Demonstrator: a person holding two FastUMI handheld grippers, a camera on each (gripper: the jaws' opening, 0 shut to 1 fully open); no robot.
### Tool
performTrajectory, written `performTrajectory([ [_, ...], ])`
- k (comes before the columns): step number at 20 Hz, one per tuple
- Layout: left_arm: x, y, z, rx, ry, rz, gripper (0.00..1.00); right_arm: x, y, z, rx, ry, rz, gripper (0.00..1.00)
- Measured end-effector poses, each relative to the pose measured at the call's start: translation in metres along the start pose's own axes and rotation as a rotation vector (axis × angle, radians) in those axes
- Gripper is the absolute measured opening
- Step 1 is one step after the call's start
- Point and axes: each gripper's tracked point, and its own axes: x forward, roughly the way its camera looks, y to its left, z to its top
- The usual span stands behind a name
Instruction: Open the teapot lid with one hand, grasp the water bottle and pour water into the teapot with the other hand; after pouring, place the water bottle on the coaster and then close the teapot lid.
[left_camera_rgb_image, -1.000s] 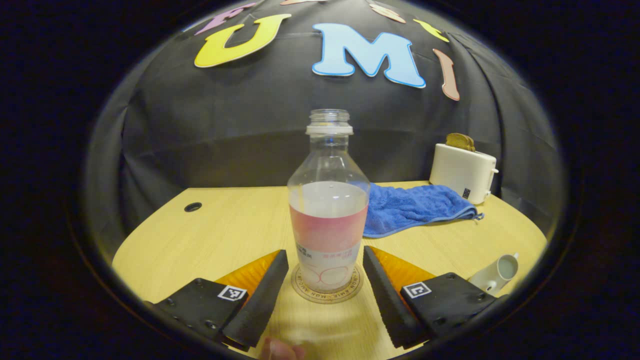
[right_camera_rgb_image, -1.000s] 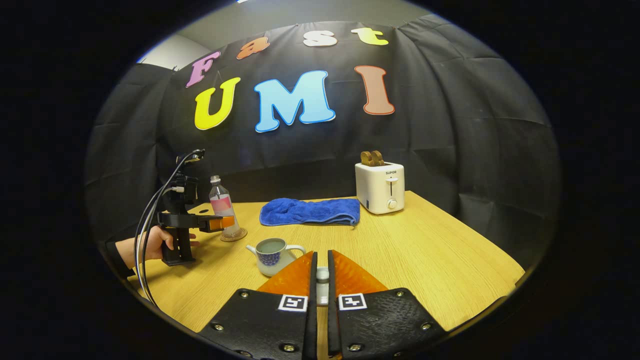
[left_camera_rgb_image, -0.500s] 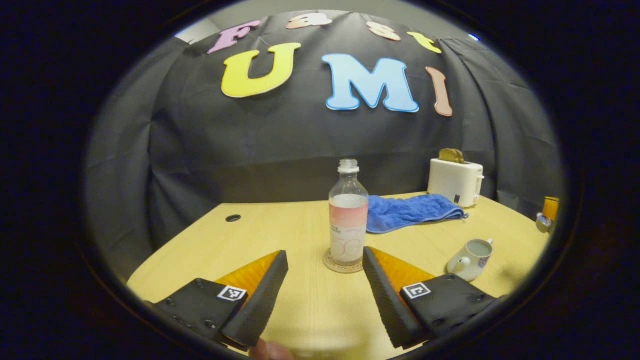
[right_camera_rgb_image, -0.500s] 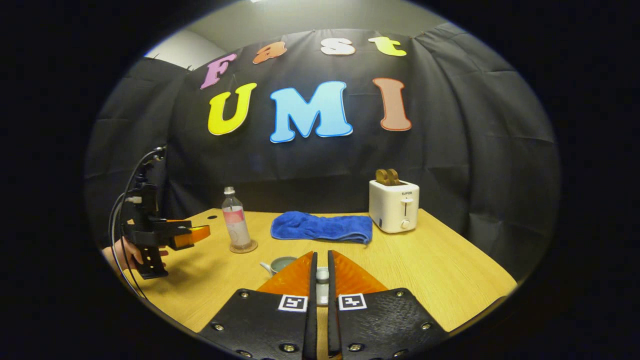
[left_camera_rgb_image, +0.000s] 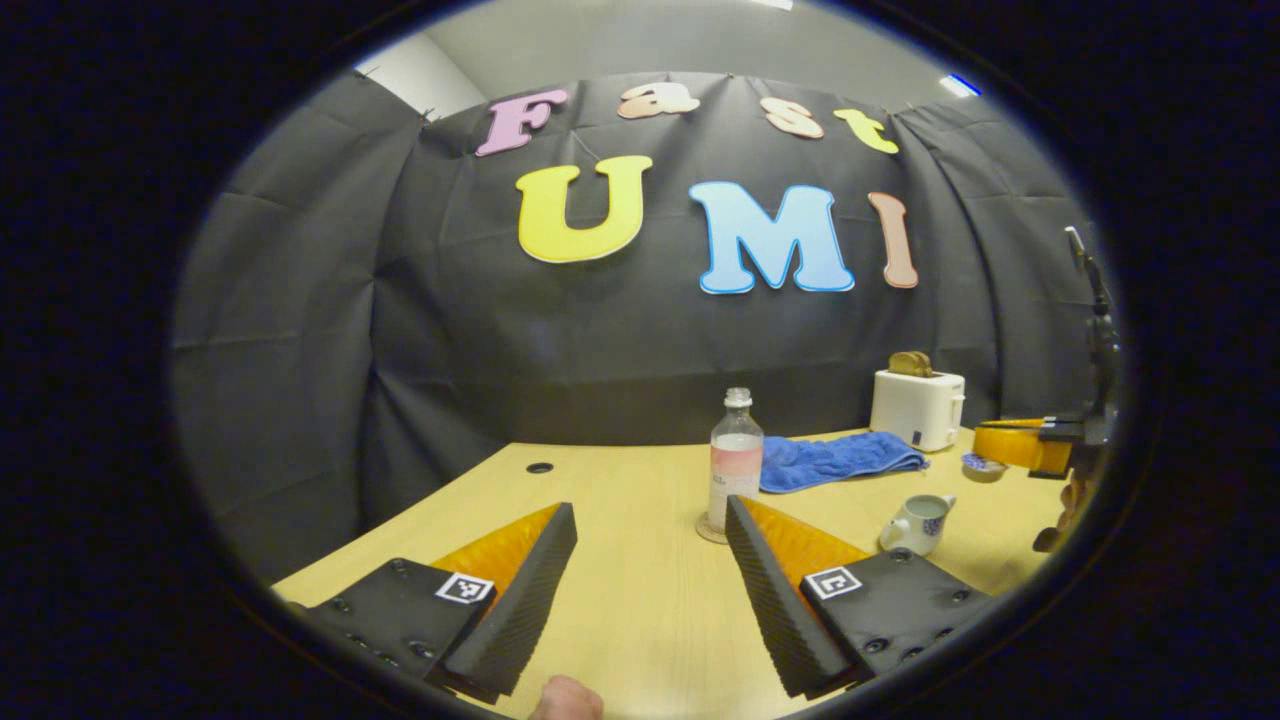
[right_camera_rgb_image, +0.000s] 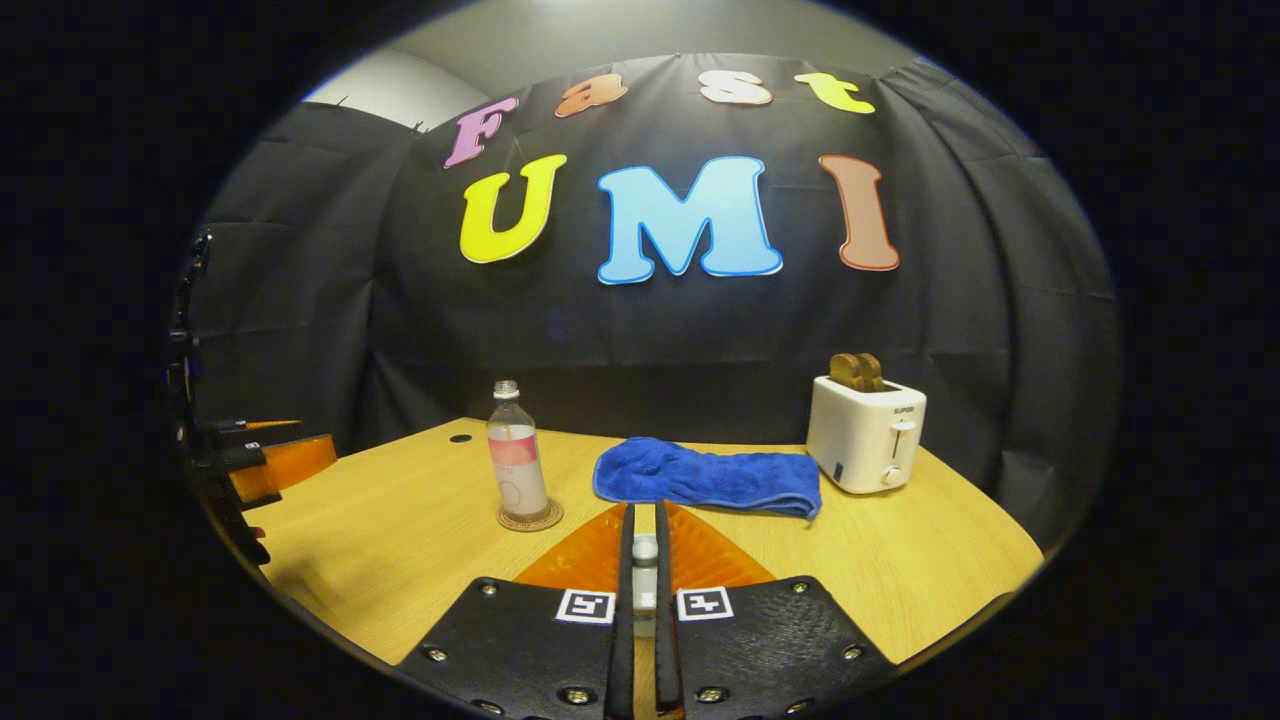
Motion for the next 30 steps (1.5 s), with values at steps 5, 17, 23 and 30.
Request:
performTrajectory([
  [5, -0.029, 0.012, 0.009, 0.045, -0.041, 0.042, 1.0, 0.037, 0.001, -0.024, 0.005, 0.04, 0.006, 0.08],
  [17, -0.034, 0.026, 0.003, 0.005, -0.025, 0.07, 1.0, 0.052, -0.005, -0.045, -0.012, 0.04, -0.033, 0.08],
  [23, -0.033, 0.021, -0.004, -0.007, -0.008, 0.057, 1.0, 0.052, -0.006, -0.053, -0.006, 0.038, -0.036, 0.08],
  [30, -0.039, 0.015, -0.008, -0.03, -0.002, 0.044, 1.0, 0.054, -0.005, -0.057, -0.03, 0.044, -0.058, 0.1],
])
